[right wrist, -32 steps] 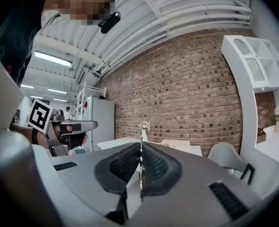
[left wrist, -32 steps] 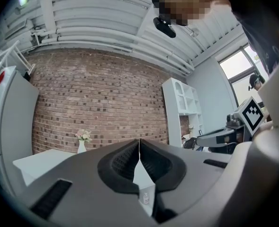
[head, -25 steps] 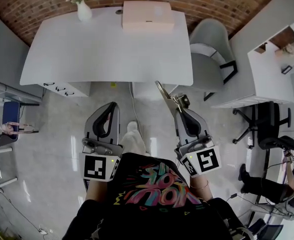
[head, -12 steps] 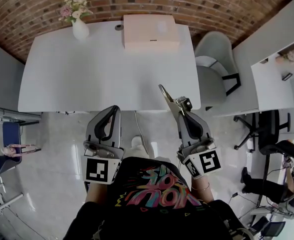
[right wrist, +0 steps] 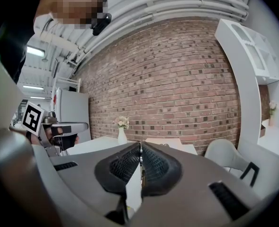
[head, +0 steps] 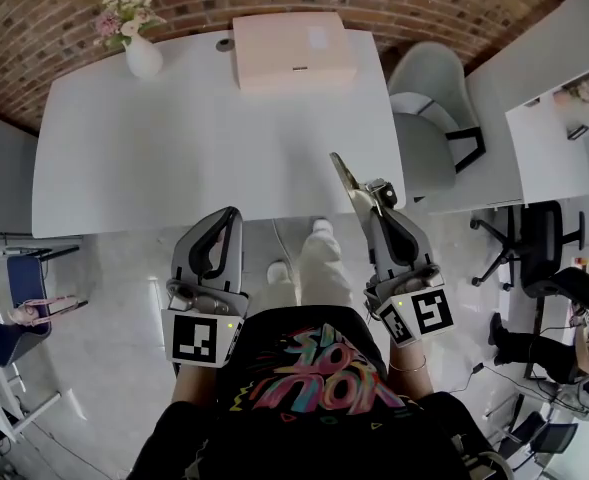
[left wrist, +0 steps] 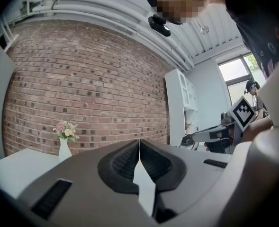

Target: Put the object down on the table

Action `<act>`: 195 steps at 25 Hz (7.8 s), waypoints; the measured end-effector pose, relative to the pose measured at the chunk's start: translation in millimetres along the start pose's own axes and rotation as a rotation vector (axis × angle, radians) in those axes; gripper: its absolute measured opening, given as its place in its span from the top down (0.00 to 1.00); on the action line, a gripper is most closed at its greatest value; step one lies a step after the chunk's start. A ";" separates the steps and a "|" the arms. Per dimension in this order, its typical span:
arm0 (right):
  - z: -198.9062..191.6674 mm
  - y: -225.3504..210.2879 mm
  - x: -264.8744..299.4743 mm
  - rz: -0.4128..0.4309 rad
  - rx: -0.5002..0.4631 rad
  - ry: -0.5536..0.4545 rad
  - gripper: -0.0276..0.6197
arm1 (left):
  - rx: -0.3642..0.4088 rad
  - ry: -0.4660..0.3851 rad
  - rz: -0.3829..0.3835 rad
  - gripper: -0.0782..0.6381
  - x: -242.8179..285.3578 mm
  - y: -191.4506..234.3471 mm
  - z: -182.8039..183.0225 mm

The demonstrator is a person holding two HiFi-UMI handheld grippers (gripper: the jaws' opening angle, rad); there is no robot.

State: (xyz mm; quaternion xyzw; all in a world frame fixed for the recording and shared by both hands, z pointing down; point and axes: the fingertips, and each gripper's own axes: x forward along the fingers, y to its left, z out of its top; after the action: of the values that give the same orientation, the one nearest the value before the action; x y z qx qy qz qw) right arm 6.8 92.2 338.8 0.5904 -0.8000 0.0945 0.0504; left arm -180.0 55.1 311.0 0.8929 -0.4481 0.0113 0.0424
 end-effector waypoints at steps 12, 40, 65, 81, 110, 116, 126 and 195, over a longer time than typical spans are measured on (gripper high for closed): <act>8.9 -78.2 66.4 0.082 -0.009 0.010 0.91 | 0.001 -0.008 0.085 0.86 90.5 0.9 3.3; 54.7 -192.9 191.1 0.326 -0.003 0.038 0.91 | 0.043 -0.073 0.161 0.86 259.2 -1.9 37.4; -9.5 -175.2 220.2 0.378 0.074 0.220 0.91 | -0.015 0.038 0.154 0.86 250.9 19.6 -12.3; -116.5 -174.6 248.0 0.407 0.168 0.429 0.91 | -0.108 0.107 0.147 0.86 262.9 22.8 -54.3; -194.7 -170.6 255.2 0.496 0.301 0.562 0.90 | -0.113 0.134 0.136 0.86 278.3 13.9 -70.3; -205.3 -175.5 254.9 0.488 0.388 0.578 0.88 | -0.108 0.135 0.148 0.86 273.6 11.8 -67.9; -207.5 -180.6 252.3 0.497 0.547 0.532 0.86 | -0.087 0.133 0.143 0.86 272.2 3.3 -62.6; 95.5 -202.6 156.9 0.282 -0.045 -0.116 0.93 | 0.024 -0.039 0.133 0.86 241.1 -1.3 22.8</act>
State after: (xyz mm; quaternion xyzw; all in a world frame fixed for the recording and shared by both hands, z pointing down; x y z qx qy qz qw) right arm 156.4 -132.4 294.2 0.4755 -0.8784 0.0485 0.0033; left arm -35.1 -138.8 302.2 0.8615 -0.5072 0.0019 0.0222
